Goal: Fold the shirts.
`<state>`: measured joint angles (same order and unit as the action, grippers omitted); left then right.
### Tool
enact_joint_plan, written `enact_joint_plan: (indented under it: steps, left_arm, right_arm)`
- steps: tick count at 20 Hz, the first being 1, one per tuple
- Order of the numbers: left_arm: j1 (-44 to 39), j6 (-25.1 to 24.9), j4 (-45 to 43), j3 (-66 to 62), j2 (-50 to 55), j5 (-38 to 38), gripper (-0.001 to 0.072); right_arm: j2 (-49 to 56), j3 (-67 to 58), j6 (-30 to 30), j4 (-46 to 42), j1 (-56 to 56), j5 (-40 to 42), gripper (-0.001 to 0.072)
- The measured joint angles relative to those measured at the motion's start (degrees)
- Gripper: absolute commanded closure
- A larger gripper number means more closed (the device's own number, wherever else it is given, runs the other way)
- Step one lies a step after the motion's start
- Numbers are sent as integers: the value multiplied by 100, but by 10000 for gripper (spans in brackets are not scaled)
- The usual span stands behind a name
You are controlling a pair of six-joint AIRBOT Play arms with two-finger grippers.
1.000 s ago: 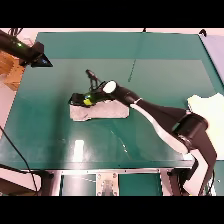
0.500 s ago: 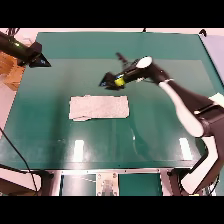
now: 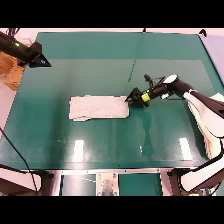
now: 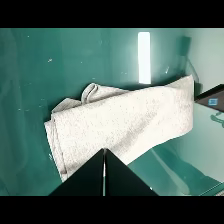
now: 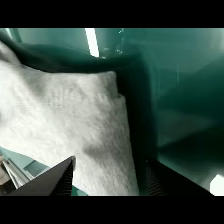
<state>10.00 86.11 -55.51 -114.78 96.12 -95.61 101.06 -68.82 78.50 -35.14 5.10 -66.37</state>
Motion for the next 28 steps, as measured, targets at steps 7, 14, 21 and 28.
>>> enact_joint_plan:
  steps: [7, 14, 21, 28]
  left_arm:
    - [0, 39, 2, 0, 0, -63, 685]
    - [0, 44, 2, 0, 0, -118, 685]
    - [0, 46, 2, 0, 0, -127, 685]
    - [0, 46, 2, 0, -2, -94, 685]
  right_arm:
    - [-79, 192, -431, 564, 619, 866, 701]
    - [-1488, -660, 118, -313, -782, 511, 701]
    - [-2153, -1727, 337, -697, -3821, -496, 701]
    - [-2223, -2109, 407, -940, -6067, -1233, 701]
